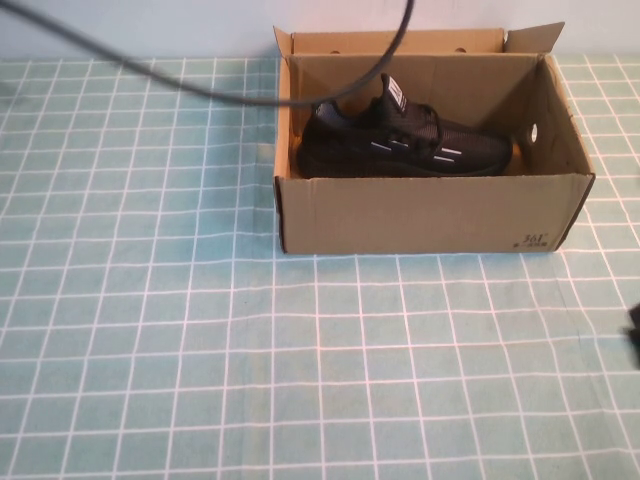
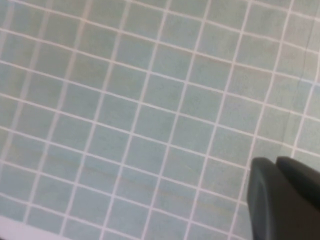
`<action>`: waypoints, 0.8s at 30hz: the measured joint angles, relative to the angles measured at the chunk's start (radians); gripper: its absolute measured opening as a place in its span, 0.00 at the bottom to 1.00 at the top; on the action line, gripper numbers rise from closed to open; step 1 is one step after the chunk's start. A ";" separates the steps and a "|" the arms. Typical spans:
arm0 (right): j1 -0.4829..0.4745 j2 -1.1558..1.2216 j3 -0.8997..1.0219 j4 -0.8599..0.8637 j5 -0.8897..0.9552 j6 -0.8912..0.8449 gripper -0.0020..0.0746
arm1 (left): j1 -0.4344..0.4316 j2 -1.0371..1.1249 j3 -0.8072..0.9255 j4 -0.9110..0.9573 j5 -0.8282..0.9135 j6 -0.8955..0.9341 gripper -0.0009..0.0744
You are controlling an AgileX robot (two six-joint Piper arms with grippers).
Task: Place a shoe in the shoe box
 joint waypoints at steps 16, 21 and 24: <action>0.042 -0.498 0.163 0.062 0.032 0.009 0.02 | -0.004 -1.081 1.269 -0.112 -0.636 0.002 0.01; 0.042 -0.610 0.283 0.066 -0.070 -0.005 0.02 | -0.004 -1.370 1.533 -0.120 -0.754 0.002 0.01; 0.042 -0.681 0.388 0.066 -0.217 -0.021 0.02 | -0.004 -1.541 1.655 -0.120 -0.815 0.002 0.01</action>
